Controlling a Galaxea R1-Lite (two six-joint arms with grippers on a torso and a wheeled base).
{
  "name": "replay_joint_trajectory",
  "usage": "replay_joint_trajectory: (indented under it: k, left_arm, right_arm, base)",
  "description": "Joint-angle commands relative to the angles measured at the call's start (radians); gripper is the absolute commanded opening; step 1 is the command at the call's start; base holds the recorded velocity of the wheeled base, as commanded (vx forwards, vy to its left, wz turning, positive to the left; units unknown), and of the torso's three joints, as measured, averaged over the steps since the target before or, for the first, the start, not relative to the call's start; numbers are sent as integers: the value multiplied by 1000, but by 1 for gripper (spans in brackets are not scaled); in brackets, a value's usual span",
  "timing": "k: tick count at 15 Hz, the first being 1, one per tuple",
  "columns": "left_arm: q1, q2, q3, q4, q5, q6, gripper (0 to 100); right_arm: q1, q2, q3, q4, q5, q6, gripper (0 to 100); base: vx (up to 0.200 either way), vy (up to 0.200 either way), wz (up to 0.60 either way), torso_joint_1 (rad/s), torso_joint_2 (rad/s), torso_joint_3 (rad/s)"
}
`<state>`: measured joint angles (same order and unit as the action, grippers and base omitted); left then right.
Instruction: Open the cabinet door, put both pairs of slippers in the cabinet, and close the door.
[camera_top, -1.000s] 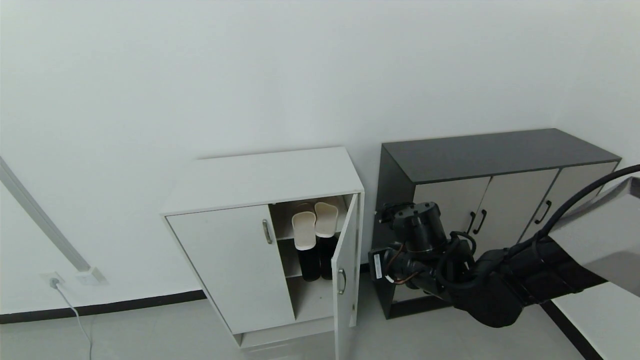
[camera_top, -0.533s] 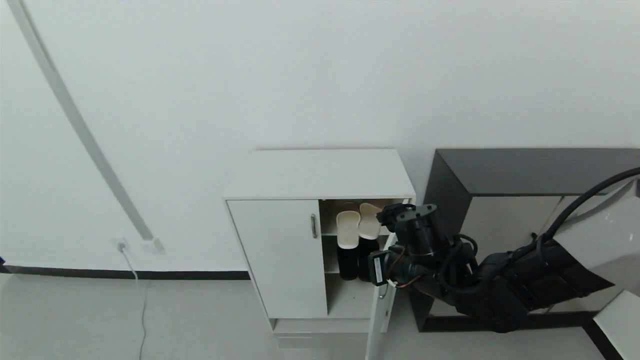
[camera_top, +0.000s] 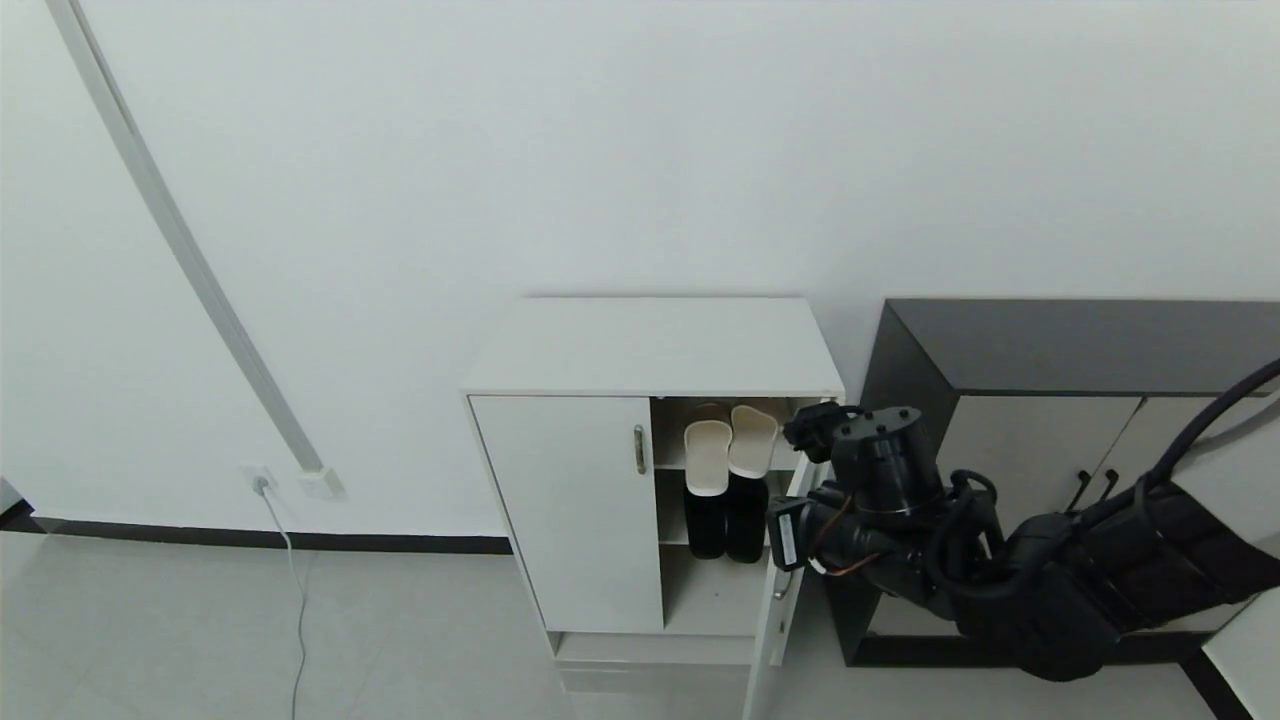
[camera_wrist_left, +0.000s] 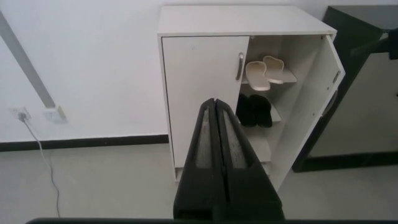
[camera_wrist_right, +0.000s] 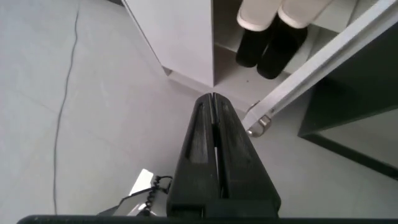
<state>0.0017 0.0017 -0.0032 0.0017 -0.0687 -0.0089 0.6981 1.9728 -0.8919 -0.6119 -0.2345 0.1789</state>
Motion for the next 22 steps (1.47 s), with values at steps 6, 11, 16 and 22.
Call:
replay_joint_trajectory:
  k: [6, 11, 16, 22]
  left_arm:
    - [0, 0, 0, 0, 0, 1, 0]
    - [0, 0, 0, 0, 0, 1, 0]
    - [0, 0, 0, 0, 0, -2, 0]
    - [0, 0, 0, 0, 0, -3, 0]
  right_arm:
    - [-29, -137, 245, -98, -3, -3, 0]
    - [-48, -130, 366, -155, -2, -6, 0]
    - [-48, 18, 369, -301, 3, -7, 0]
    - [-52, 182, 274, -348, 4, -9, 0]
  base:
    - [100, 0, 0, -5, -1, 3]
    - [40, 0, 0, 0, 1, 0]
    - [0, 0, 0, 0, 0, 0]
    - [0, 0, 0, 0, 0, 0]
